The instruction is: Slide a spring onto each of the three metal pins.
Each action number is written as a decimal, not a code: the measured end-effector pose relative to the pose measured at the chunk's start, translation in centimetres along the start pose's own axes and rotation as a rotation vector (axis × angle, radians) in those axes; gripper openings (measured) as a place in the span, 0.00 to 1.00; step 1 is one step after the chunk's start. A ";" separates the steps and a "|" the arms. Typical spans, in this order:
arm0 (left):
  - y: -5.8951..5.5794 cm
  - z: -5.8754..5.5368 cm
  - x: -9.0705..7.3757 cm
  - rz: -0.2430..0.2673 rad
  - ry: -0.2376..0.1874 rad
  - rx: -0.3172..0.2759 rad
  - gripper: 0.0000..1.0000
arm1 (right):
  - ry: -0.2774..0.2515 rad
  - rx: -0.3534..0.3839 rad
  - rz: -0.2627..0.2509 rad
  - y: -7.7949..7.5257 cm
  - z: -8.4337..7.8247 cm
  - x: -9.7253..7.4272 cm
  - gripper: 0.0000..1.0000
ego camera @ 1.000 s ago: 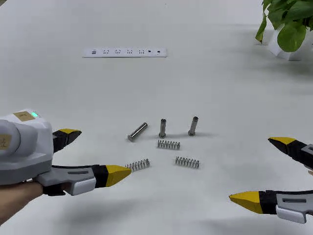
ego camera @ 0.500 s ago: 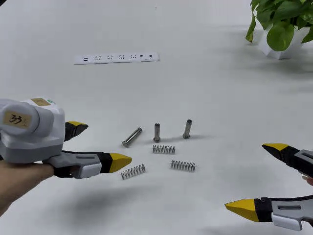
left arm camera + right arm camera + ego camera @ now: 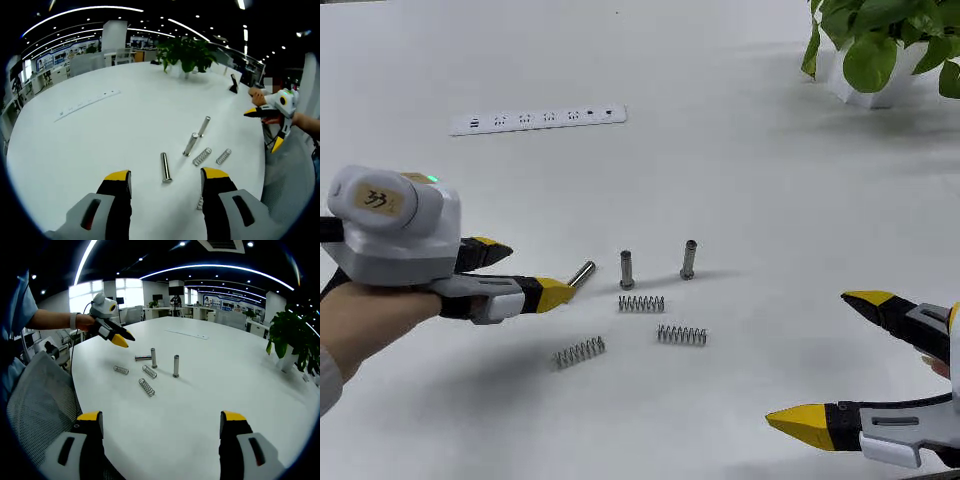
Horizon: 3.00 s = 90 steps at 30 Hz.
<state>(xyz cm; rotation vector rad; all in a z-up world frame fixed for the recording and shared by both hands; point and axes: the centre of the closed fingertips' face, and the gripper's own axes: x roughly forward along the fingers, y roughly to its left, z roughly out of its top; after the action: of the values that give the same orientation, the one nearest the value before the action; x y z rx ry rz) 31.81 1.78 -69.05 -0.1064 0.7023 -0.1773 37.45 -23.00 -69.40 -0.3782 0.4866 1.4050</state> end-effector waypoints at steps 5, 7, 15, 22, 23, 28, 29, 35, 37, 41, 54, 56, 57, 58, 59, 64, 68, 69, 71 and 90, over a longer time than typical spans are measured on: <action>0.4 0.0 1.1 -0.016 0.027 0.010 0.49 | -0.005 0.004 -0.002 0.1 0.1 0.0 0.99; 0.3 -0.2 1.6 -0.022 0.054 0.021 0.46 | -0.005 0.007 -0.004 0.1 0.0 0.0 0.99; 0.4 -0.4 3.6 -0.016 0.121 0.064 0.37 | -0.008 0.025 -0.008 0.2 -0.4 -0.2 0.99; 0.2 -1.0 5.0 -0.023 0.213 0.121 0.30 | -0.008 0.038 -0.012 0.2 -0.8 -0.3 0.99; 0.1 -1.0 5.1 -0.023 0.222 0.125 0.29 | -0.008 0.040 -0.012 0.3 -0.8 -0.3 0.99; 0.3 -1.2 5.9 -0.016 0.270 0.159 0.23 | -0.010 0.048 -0.015 0.3 -0.9 -0.3 0.99; 0.2 -1.3 6.0 -0.018 0.280 0.162 0.22 | -0.010 0.048 -0.014 0.3 -1.0 -0.3 0.99; 0.5 -1.4 7.0 -0.009 0.338 0.196 0.20 | -0.012 0.060 -0.020 0.3 -1.2 -0.4 0.99; 0.7 -1.7 7.2 -0.001 0.370 0.232 0.20 | -0.014 0.062 -0.022 0.2 -1.3 -0.5 0.99; 0.4 -1.3 7.5 0.010 0.387 0.245 0.18 | -0.017 0.073 -0.023 0.2 -1.5 -0.6 0.99; 0.7 -1.5 8.1 0.062 0.496 0.266 0.13 | -0.050 0.115 -0.003 1.0 -1.6 -0.4 0.99; 0.7 -1.5 7.9 0.069 0.507 0.257 0.12 | -0.052 0.116 -0.003 1.1 -1.5 -0.4 0.99; 0.7 -1.5 7.9 0.073 0.512 0.254 0.10 | -0.052 0.118 -0.003 1.1 -1.5 -0.4 0.99; 0.7 -1.5 7.9 0.072 0.517 0.255 0.10 | -0.052 0.118 -0.004 1.0 -1.5 -0.5 0.99; 0.7 -1.5 7.9 0.072 0.524 0.260 0.10 | -0.053 0.118 -0.006 1.0 -1.5 -0.5 0.99; 0.9 -1.5 7.8 0.090 0.520 0.230 0.09 | -0.050 0.117 -0.009 0.9 -1.6 -0.6 0.99; 0.7 -1.6 7.5 0.095 0.480 0.200 0.08 | -0.053 0.120 -0.010 0.9 -1.5 -0.6 0.99; 0.7 -1.6 7.4 0.092 0.464 0.194 0.08 | -0.053 0.120 -0.009 1.0 -1.4 -0.6 0.99; 0.9 -1.6 7.4 0.086 0.445 0.177 0.08 | -0.053 0.121 -0.005 1.2 -1.4 -0.5 0.99; 0.7 -1.1 5.5 0.073 0.278 0.093 0.08 | -0.048 0.111 0.027 2.4 -1.1 0.2 0.99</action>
<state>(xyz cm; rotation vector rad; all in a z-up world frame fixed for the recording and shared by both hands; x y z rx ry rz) 35.30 1.35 -73.43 0.0338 0.9725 -0.1555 35.04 -23.04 -70.34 -0.2487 0.5291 1.4032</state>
